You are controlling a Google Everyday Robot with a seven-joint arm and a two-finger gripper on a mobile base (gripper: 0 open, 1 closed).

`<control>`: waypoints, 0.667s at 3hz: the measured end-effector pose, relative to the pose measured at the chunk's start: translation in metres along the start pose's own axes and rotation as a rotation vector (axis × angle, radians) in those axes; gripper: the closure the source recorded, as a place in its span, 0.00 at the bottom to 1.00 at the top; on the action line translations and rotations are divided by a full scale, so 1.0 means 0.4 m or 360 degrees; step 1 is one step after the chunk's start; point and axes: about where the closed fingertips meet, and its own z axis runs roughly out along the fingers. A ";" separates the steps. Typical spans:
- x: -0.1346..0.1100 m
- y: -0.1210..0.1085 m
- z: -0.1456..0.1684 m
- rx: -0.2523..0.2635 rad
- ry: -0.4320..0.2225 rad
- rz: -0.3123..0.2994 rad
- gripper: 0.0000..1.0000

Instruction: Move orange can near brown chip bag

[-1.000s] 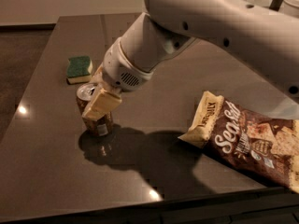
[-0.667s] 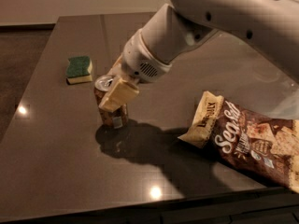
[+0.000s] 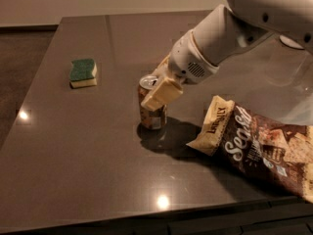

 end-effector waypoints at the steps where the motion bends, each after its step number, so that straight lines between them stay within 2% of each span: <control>1: 0.069 -0.029 -0.056 0.0086 -0.0001 0.0087 1.00; 2: 0.122 -0.049 -0.103 0.0173 -0.0001 0.0149 0.82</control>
Offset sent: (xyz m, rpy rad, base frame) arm 0.0176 -0.1057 -0.0023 0.0052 -0.0346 -0.2280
